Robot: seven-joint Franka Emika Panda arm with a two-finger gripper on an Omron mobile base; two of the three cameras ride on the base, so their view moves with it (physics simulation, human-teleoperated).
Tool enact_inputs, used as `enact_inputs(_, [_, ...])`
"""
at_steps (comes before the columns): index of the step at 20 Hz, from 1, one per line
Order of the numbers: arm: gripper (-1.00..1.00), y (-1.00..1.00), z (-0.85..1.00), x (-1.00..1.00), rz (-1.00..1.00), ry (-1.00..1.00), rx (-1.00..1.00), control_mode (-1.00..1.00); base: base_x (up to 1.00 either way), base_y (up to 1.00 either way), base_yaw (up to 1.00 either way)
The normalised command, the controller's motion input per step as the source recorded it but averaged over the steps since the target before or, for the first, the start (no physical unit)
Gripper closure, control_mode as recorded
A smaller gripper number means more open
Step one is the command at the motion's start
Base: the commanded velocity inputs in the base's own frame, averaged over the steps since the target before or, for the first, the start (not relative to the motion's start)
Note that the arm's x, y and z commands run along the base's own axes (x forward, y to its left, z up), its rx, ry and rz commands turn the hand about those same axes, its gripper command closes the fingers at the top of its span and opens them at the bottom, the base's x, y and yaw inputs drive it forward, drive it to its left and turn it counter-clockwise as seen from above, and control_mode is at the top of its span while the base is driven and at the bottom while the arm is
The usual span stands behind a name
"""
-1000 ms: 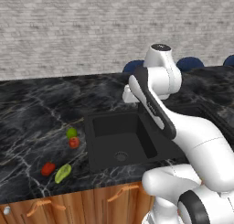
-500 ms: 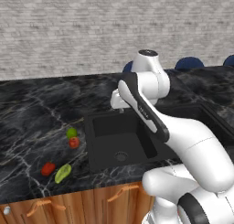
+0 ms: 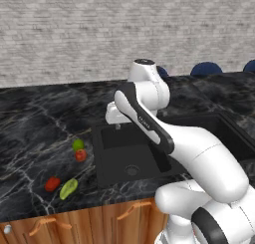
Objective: There is a mixed pile of frozen fruits and vegetables on the counter. Locate all the frozen vegetables and place the items in a bowl on the counter. Take all the frozen fruits and defrost them in a running sink.
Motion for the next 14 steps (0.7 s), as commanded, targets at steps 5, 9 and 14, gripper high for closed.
enact_inputs(5, [-1.0, 0.43, -0.23, 0.0, 0.08, 0.08, 0.03, -1.0, 0.0, 0.0, 0.0])
enact_inputs(9, [-1.0, 0.53, -0.21, 0.0, 0.06, 0.07, -0.01, -1.0, 0.0, 0.0, 0.0])
enact_inputs(14, [-1.0, 0.55, -0.25, 0.05, 0.04, 0.08, -0.02, -1.0, 0.0, 0.0, 0.0])
